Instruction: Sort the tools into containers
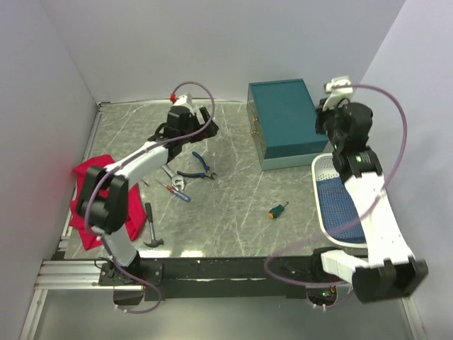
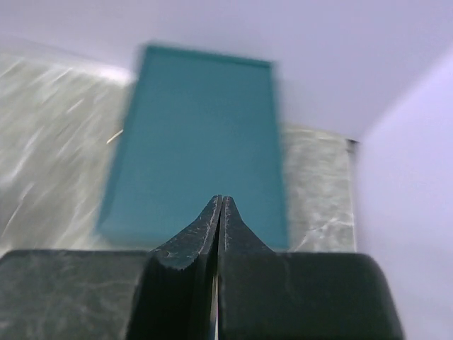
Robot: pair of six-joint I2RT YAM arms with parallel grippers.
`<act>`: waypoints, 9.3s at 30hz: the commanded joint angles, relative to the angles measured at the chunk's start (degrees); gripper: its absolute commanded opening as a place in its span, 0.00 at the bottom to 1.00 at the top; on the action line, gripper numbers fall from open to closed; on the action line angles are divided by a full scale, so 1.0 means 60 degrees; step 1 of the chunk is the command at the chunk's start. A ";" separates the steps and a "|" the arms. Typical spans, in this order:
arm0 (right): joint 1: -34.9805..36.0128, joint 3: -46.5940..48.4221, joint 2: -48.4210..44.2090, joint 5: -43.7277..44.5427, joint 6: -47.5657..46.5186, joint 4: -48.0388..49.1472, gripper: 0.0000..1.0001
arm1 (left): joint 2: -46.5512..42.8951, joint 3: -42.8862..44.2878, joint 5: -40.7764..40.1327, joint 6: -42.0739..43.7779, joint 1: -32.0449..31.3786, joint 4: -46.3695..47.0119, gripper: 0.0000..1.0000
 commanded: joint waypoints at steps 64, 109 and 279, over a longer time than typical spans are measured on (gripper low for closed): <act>-0.1063 0.0750 0.6095 -0.5341 0.3946 -0.0983 0.00 | -0.0529 -0.1387 0.6327 0.2384 -0.1876 0.1906 0.01; 0.0637 0.2639 0.4849 -0.3890 0.1368 -0.2301 0.66 | 0.4024 0.0413 1.0195 -0.6034 0.2504 0.7673 0.68; 0.1018 -0.0305 0.3736 -0.1693 -0.1226 -0.1950 0.70 | 0.0128 0.3368 0.9680 0.5219 0.4217 -0.1789 0.01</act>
